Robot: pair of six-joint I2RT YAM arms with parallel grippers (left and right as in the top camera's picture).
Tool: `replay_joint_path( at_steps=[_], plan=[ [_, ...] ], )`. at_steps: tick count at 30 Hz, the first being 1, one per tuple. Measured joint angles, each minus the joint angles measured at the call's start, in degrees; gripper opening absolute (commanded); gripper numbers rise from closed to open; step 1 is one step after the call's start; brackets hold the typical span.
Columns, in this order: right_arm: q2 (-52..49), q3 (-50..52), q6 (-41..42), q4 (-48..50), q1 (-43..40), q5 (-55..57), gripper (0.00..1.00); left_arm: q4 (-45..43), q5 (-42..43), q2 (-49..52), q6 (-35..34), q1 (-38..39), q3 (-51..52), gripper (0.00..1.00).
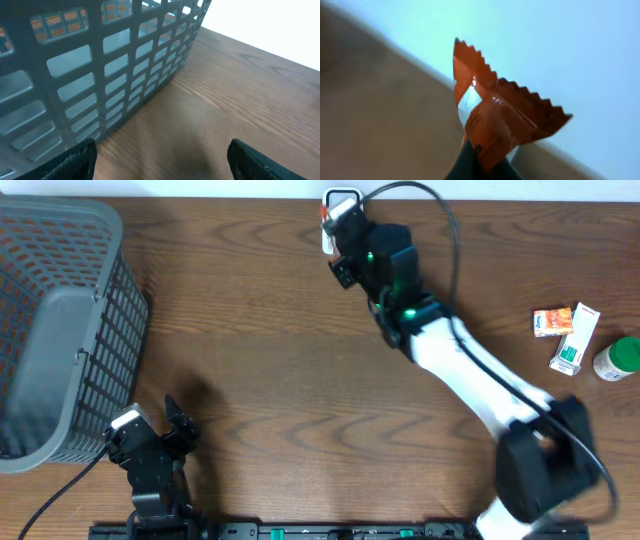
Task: Scan the item barcode
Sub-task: 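Hold the TOP bar barcode against the scanner window with right gripper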
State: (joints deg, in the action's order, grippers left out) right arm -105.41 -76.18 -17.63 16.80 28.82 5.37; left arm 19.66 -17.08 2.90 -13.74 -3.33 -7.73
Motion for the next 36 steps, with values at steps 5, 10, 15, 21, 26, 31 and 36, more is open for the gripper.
replay_joint_path(
  at_steps=[5, 10, 15, 21, 26, 31, 36],
  plan=[
    [-9.84, -0.02, -9.81, 20.83, -0.02, 6.95, 0.01, 0.00, 0.00, 0.00, 0.00, 0.00, 0.00, 0.84],
    [-18.47, -5.60, -17.79, 25.14, -0.02, 9.31, 0.01, 0.02, 0.00, 0.00, 0.00, 0.00, 0.00, 0.84],
    [-28.48, -18.27, -22.21, 24.96, -0.15, 9.38, 0.01, 0.02, 0.00, 0.00, 0.00, 0.00, 0.00, 0.84],
    [-37.68, -32.15, -27.19, 18.49, -0.13, 9.40, 0.01, 0.02, 0.00, 0.00, 0.00, 0.00, 0.00, 0.84],
    [-40.48, -33.59, -31.50, 14.60, -0.02, 10.58, 0.01, 0.04, -0.02, 0.00, 0.00, 0.00, 0.00, 0.84],
    [-41.44, -33.59, -33.24, 10.25, 0.15, 12.70, 0.01, 0.02, 0.00, 0.00, 0.00, 0.00, 0.00, 0.84],
    [-41.18, -33.59, -34.05, 9.90, 0.57, 14.36, 0.01, 0.02, 0.00, 0.00, 0.00, 0.00, 0.00, 0.84]
  ],
)
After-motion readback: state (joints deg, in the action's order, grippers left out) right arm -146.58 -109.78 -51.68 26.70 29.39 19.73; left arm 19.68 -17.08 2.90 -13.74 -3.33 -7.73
